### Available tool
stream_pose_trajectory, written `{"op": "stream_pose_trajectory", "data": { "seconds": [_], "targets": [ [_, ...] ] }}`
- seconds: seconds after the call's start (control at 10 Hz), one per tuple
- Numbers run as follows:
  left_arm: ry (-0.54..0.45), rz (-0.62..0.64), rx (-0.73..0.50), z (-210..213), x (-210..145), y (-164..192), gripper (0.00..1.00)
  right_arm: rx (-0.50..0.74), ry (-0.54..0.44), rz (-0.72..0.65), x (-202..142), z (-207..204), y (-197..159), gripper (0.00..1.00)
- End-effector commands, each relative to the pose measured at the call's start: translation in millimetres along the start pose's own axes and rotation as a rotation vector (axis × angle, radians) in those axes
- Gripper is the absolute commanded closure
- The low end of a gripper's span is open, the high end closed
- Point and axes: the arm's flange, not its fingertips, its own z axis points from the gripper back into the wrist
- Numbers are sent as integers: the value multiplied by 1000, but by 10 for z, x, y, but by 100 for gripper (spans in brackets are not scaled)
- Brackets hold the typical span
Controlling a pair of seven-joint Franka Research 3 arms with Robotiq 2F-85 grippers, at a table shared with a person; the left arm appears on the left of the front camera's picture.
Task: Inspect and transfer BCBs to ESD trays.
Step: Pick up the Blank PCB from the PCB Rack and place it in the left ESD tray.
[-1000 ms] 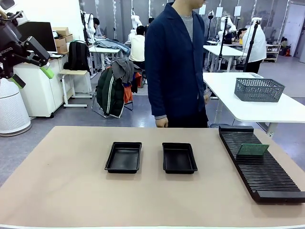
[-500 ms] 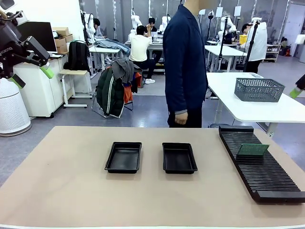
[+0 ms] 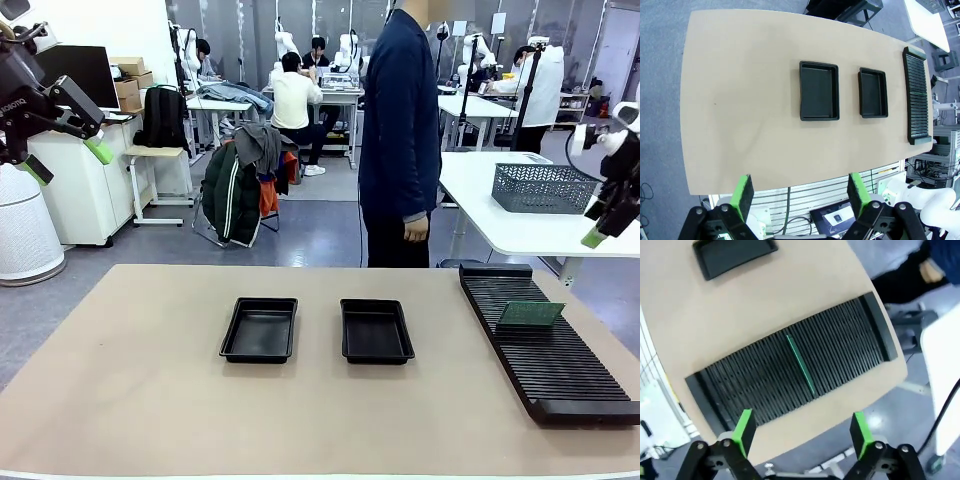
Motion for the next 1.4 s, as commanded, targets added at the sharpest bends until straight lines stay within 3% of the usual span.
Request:
{"op": "stream_pose_trajectory", "data": {
  "seconds": [0.0, 0.6, 1.3],
  "targets": [
    [-5, -13, -11, -14, 7, 21, 0, -32, 24, 116, -31, -292, -44, 0],
    [-5, -13, -11, -14, 7, 21, 0, -56, 99, 340, 47, -1166, 98, 0],
    [-5, -13, -11, -14, 7, 21, 0, -8, 158, 363, 11, -1760, 72, 0]
  ]
}}
